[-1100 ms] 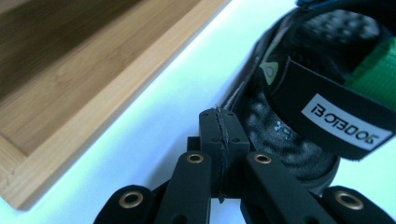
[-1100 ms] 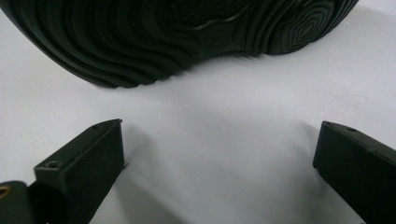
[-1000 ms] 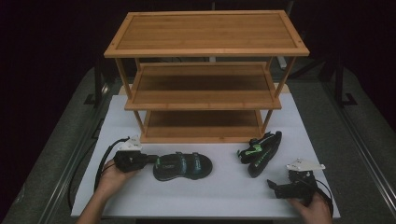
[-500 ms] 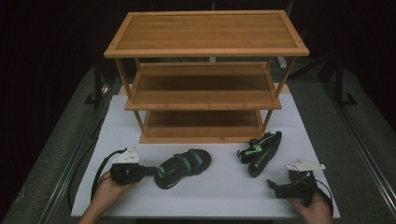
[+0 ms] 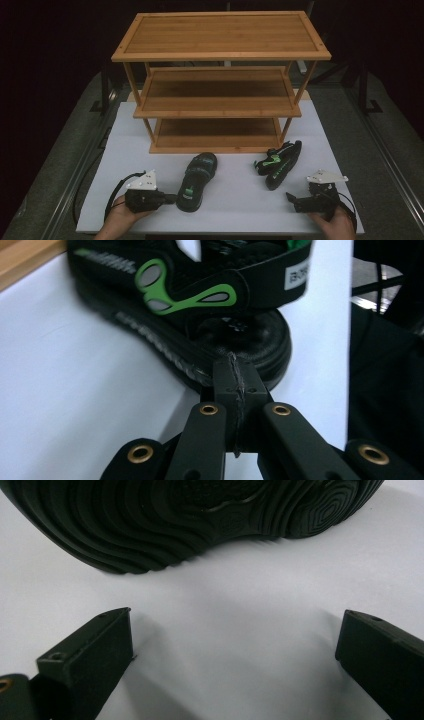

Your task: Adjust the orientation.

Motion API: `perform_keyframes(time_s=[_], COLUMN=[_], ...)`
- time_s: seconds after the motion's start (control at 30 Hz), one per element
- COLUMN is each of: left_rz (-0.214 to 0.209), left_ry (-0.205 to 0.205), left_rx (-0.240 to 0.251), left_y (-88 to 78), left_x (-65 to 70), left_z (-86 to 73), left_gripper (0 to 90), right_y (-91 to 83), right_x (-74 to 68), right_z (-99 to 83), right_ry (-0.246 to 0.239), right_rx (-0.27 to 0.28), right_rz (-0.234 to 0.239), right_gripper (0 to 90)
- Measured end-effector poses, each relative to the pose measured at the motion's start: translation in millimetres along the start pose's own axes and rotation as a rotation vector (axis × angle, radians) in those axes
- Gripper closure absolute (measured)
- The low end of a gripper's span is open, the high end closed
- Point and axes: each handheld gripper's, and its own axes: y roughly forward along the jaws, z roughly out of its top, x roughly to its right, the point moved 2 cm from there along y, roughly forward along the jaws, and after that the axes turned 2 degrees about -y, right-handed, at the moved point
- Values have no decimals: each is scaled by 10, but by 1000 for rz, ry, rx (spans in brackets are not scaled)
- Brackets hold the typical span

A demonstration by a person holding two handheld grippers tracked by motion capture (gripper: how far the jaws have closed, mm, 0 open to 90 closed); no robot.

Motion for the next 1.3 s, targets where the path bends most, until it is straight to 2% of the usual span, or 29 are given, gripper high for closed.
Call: perform_keyframes(time_s=[0.13, 0.23, 0.47, 0.5, 0.53, 0.6, 0.73, 0.77, 0.8, 0.9, 1.0, 1.03, 1.1, 1.3], left_rz=[-37, -47, -45, -28, -28, -18, -7, 0, 15, 25, 39, 36, 39, 25], left_ry=[15, 17, 29, 28, 28, 8, -24, -26, -21, -21, -14, -13, -7, 23], left_rx=[2, 7, -8, 1, 1, 17, 49, 53, 46, 52, 67, 73, 70, 70], left_y=[87, 119, 117, 77, 77, 17, -99, -115, -142, -158, -182, -182, -180, -51], left_x=[69, 89, 87, 70, 70, 43, -21, -35, -65, -97, -133, -163, -182, -279], left_z=[41, 54, 51, 57, 57, 68, 112, 134, 195, 277, 426, 519, 567, 807], left_gripper=[900, 900, 899, 833, 806, 785, 681, 651, 578, 498, 480, 462, 458, 484], right_y=[0, 0, 0, 0, 0, 0, 0, 0, 0, 1, 1, 1, 1, 2], right_x=[0, 0, 0, 0, 0, 0, 0, 0, 0, 2, 2, 2, 2, 2], right_z=[0, 0, 0, 0, 0, 0, 0, 0, 0, 1, 1, 1, 1, 0], right_ry=[0, 1, 0, 0, 0, 1, 1, 1, 1, -2, -2, -2, -2, -1], right_rx=[0, 0, 0, 0, 0, 0, 0, -1, -1, 1, 1, 0, 0, 2], right_rz=[0, 0, 0, 0, 0, 0, 0, 1, 0, 0, 1, 1, 1, 0], right_gripper=[13, 13, 13, 13, 13, 13, 13, 13, 13, 13, 13, 13, 13, 13])
